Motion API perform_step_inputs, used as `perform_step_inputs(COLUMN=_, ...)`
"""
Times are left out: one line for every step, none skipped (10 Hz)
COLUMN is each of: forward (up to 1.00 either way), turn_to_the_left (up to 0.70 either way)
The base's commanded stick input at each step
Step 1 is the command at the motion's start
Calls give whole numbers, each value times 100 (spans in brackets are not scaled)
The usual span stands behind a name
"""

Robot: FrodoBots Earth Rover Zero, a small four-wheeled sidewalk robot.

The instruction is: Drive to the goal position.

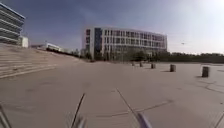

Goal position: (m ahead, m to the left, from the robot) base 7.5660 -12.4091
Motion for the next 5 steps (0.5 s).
perform_step_inputs(forward=70, turn_to_the_left=-35)
perform_step_inputs(forward=70, turn_to_the_left=-35)
perform_step_inputs(forward=70, turn_to_the_left=-35)
perform_step_inputs(forward=70, turn_to_the_left=-35)
perform_step_inputs(forward=70, turn_to_the_left=-35)
